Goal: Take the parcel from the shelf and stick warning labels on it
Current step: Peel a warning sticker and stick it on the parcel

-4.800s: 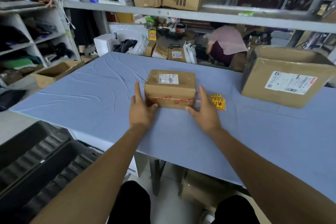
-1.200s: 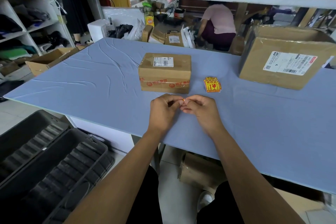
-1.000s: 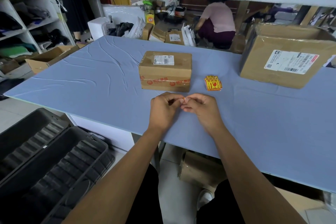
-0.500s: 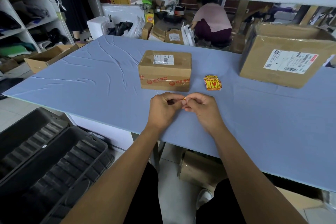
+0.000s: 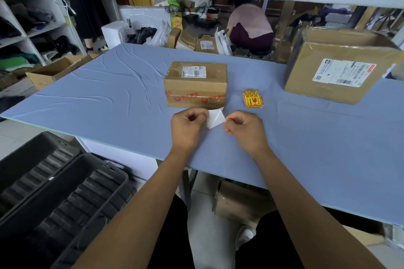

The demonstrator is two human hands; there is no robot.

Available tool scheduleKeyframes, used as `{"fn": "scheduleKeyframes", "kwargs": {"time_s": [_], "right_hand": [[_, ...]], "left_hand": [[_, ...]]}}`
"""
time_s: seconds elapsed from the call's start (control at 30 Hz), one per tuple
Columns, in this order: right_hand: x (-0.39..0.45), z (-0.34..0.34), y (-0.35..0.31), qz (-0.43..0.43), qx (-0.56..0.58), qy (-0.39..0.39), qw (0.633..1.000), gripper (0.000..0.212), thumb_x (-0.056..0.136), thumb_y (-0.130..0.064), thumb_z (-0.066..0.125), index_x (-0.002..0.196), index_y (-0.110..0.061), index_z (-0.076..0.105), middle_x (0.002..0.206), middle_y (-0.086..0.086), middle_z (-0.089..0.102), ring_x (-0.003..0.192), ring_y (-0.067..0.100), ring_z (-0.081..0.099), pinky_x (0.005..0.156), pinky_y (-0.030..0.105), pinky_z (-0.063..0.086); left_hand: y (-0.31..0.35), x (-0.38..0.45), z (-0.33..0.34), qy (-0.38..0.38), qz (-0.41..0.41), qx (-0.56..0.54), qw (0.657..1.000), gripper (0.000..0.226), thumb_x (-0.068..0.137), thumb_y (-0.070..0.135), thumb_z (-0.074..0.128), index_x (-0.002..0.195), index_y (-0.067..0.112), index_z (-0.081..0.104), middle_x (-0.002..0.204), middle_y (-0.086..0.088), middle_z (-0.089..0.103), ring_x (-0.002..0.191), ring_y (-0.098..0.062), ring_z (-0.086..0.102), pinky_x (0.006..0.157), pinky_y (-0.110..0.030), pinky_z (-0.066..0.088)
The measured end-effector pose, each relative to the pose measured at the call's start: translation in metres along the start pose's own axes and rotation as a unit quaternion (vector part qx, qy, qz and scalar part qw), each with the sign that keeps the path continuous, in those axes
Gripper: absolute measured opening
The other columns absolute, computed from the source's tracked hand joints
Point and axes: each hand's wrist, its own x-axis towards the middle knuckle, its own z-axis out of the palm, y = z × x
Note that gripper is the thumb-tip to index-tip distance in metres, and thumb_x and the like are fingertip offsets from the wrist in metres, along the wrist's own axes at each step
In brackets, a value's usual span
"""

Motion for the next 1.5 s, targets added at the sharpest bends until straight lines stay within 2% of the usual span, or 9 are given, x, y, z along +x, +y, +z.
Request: {"fn": "scheduleKeyframes", "kwargs": {"time_s": [0.2, 0.33, 0.43, 0.8, 0.93, 1.13, 1.27, 1.37, 1.5], "right_hand": [[0.000, -0.054, 0.018, 0.074, -0.040, 0.104, 0.991, 0.015, 0.076, -0.012, 0.061, 0.064, -0.008, 0.069, 0.065, 0.013, 0.071, 0.062, 0.023, 0.065, 0.073, 0.044, 0.058], [-0.007, -0.052, 0.014, 0.030, -0.075, 0.130, 0.988, 0.009, 0.082, -0.015, 0.064, 0.081, -0.010, 0.071, 0.072, 0.003, 0.070, 0.068, 0.017, 0.066, 0.074, 0.030, 0.053], [-0.013, -0.029, 0.000, -0.046, -0.071, 0.113, 0.990, 0.006, 0.083, -0.011, 0.067, 0.080, -0.010, 0.072, 0.076, 0.000, 0.067, 0.060, 0.001, 0.059, 0.067, 0.021, 0.047], [-0.009, 0.037, -0.019, -0.116, -0.090, 0.007, 0.989, 0.006, 0.079, -0.016, 0.072, 0.075, -0.013, 0.069, 0.068, 0.001, 0.068, 0.065, 0.018, 0.062, 0.064, 0.030, 0.049], [-0.006, 0.040, -0.016, -0.129, -0.087, 0.022, 0.988, 0.017, 0.080, -0.011, 0.067, 0.068, -0.020, 0.060, 0.058, -0.009, 0.056, 0.056, 0.004, 0.051, 0.056, 0.019, 0.039], [-0.002, 0.032, -0.011, -0.136, -0.088, 0.039, 0.986, 0.008, 0.084, -0.011, 0.065, 0.078, -0.005, 0.066, 0.071, 0.008, 0.067, 0.066, 0.022, 0.061, 0.061, 0.031, 0.047], [0.002, 0.024, -0.006, -0.122, -0.074, 0.007, 0.990, 0.007, 0.085, -0.009, 0.062, 0.079, -0.006, 0.061, 0.073, 0.006, 0.062, 0.066, 0.015, 0.054, 0.059, 0.021, 0.040], [0.003, 0.022, -0.005, -0.114, -0.076, 0.005, 0.991, 0.008, 0.086, -0.011, 0.062, 0.079, -0.013, 0.059, 0.073, -0.001, 0.058, 0.065, 0.006, 0.052, 0.057, 0.015, 0.038], [0.005, 0.024, -0.006, -0.111, -0.080, 0.025, 0.990, 0.011, 0.088, -0.018, 0.065, 0.079, -0.013, 0.060, 0.071, -0.005, 0.058, 0.064, 0.004, 0.053, 0.057, 0.013, 0.037]], "left_hand": [[0.002, -0.003, 0.001, 0.011, 0.002, 0.007, 1.000, 0.020, 0.090, 0.006, 0.064, 0.073, 0.013, 0.075, 0.070, 0.007, 0.070, 0.064, 0.005, 0.059, 0.074, -0.014, 0.051], [0.004, -0.001, 0.002, 0.015, 0.003, -0.002, 1.000, 0.027, 0.090, 0.004, 0.064, 0.067, 0.019, 0.069, 0.071, 0.006, 0.068, 0.070, -0.006, 0.059, 0.076, -0.019, 0.050], [0.002, 0.000, 0.002, 0.023, 0.009, -0.001, 1.000, 0.031, 0.089, 0.006, 0.065, 0.064, 0.024, 0.064, 0.068, 0.008, 0.064, 0.069, -0.006, 0.057, 0.074, -0.019, 0.046], [0.002, 0.000, 0.000, 0.002, 0.015, 0.005, 1.000, 0.023, 0.086, 0.000, 0.063, 0.068, 0.016, 0.063, 0.068, 0.002, 0.064, 0.067, -0.010, 0.057, 0.070, -0.022, 0.048], [0.003, -0.001, -0.001, -0.018, 0.022, 0.006, 1.000, 0.020, 0.085, 0.002, 0.064, 0.069, 0.013, 0.062, 0.067, 0.002, 0.061, 0.063, -0.008, 0.053, 0.068, -0.022, 0.046], [0.003, 0.000, 0.000, -0.005, 0.033, -0.003, 0.999, 0.009, 0.085, 0.002, 0.064, 0.081, 0.010, 0.066, 0.081, 0.001, 0.067, 0.076, -0.012, 0.060, 0.076, -0.022, 0.049], [-0.001, 0.006, 0.001, 0.024, 0.024, 0.010, 0.999, 0.017, 0.091, 0.007, 0.064, 0.107, 0.012, 0.064, 0.097, 0.005, 0.066, 0.086, -0.007, 0.061, 0.077, -0.014, 0.049], [-0.003, 0.007, 0.000, 0.000, 0.031, 0.025, 0.999, 0.011, 0.092, 0.006, 0.062, 0.098, 0.013, 0.067, 0.085, 0.005, 0.067, 0.080, -0.009, 0.062, 0.077, -0.023, 0.051], [-0.003, 0.008, 0.000, 0.013, 0.041, 0.025, 0.999, 0.006, 0.090, 0.006, 0.065, 0.091, 0.010, 0.069, 0.085, -0.013, 0.071, 0.081, -0.027, 0.067, 0.080, -0.037, 0.055]]}}
